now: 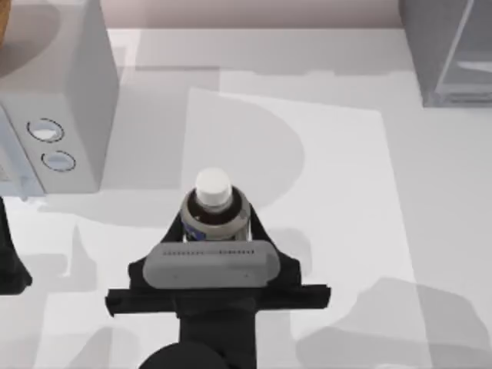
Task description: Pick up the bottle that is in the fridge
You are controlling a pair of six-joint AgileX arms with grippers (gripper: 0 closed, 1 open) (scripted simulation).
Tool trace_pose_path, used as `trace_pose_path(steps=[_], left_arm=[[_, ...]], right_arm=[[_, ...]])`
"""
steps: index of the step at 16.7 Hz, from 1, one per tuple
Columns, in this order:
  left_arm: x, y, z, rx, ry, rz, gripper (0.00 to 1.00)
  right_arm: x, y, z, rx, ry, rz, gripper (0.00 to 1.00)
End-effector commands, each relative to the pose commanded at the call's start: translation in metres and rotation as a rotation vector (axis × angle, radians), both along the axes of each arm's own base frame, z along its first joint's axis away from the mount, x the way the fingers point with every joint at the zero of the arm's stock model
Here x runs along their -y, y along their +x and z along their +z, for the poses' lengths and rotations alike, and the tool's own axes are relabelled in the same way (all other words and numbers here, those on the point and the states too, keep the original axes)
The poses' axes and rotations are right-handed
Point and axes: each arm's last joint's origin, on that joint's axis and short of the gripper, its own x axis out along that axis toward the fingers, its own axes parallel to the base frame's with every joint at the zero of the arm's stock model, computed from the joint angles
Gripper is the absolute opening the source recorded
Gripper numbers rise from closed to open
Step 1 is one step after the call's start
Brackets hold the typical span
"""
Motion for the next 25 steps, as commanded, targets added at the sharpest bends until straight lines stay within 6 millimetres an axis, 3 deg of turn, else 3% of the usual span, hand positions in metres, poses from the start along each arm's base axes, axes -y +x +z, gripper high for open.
trace_pose_path(steps=[4,9,13,20,25], left_arm=[[0.000,0.000,0.000,0.000,0.000,0.000,1.00],[0.000,0.000,0.000,0.000,0.000,0.000,1.00],[0.000,0.000,0.000,0.000,0.000,0.000,1.00],[0.000,0.000,0.000,0.000,0.000,0.000,1.00],[0.000,0.000,0.000,0.000,0.000,0.000,1.00]], right_arm=[[-0.028,-0.039,-0.026,0.022,-0.010,-0.010,0.00],[-0.030,-0.042,-0.028,0.024,-0.010,-0.011,0.00],[-0.031,-0.036,-0.037,0.021,-0.026,-0.010,0.00],[-0.032,0.005,-0.067,0.023,-0.008,-0.011,0.00],[-0.031,0.009,-0.069,0.024,-0.010,-0.011,0.00]])
